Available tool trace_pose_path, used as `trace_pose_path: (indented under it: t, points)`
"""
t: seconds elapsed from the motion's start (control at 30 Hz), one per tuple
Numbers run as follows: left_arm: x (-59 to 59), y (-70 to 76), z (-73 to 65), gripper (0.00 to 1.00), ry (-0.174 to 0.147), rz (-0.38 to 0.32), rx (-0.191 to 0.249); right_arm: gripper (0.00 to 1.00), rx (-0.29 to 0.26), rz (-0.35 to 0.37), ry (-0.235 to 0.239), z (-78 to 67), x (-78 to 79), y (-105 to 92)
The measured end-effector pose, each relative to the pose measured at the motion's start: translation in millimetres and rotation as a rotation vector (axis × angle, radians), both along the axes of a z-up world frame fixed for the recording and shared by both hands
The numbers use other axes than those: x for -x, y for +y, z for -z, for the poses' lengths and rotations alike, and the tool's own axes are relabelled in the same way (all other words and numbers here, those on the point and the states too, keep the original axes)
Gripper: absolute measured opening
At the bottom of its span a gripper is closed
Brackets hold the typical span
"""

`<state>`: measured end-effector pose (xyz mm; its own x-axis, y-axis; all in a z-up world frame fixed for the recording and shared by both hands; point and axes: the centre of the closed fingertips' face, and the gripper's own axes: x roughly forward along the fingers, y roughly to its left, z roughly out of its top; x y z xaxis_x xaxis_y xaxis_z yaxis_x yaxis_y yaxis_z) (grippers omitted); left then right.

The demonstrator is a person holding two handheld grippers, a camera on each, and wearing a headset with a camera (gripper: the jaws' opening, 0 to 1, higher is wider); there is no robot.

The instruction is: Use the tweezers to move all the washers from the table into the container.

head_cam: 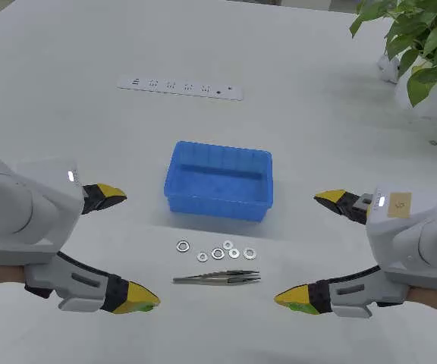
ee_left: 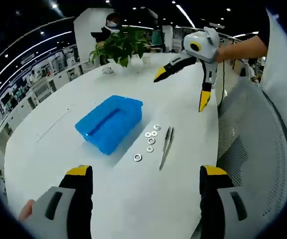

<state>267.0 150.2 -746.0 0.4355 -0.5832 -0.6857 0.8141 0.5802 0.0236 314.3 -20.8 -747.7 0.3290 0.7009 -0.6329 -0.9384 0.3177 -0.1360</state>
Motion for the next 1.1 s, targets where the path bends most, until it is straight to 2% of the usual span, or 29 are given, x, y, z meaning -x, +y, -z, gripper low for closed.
trace_pose_path:
  t: [0.27, 0.67, 0.8, 0.93, 1.03, 1.1]
  points:
    - [-5.0, -5.3, -0.8, 0.94, -0.001, 0.014, 0.000, 0.90, 0.003, 0.001, 0.000, 1.4, 0.2, -1.1]
    - [-6.8, -2.1, -1.4, 0.93, 0.003, 0.008, 0.000, 0.90, 0.001, 0.005, 0.006, 2.5, -0.3, -0.8]
    - [-7.8, -5.4, -5.8, 0.93, 0.000, -0.003, 0.035, 0.90, 0.004, -0.001, 0.004, 3.1, 0.4, -0.3]
    - [-7.9, -4.2, -4.9, 0.92, 0.003, -0.003, 0.028, 0.90, 0.007, -0.001, 0.005, 3.5, 0.5, -1.5]
    - [-7.3, -7.4, -7.3, 0.92, 0.006, -0.004, 0.050, 0.90, 0.007, 0.002, 0.005, 3.0, -0.3, -2.7]
    - [-7.4, -8.2, -7.9, 0.92, 0.003, 0.001, 0.049, 0.90, 0.005, 0.004, 0.006, 2.9, -0.7, -2.6]
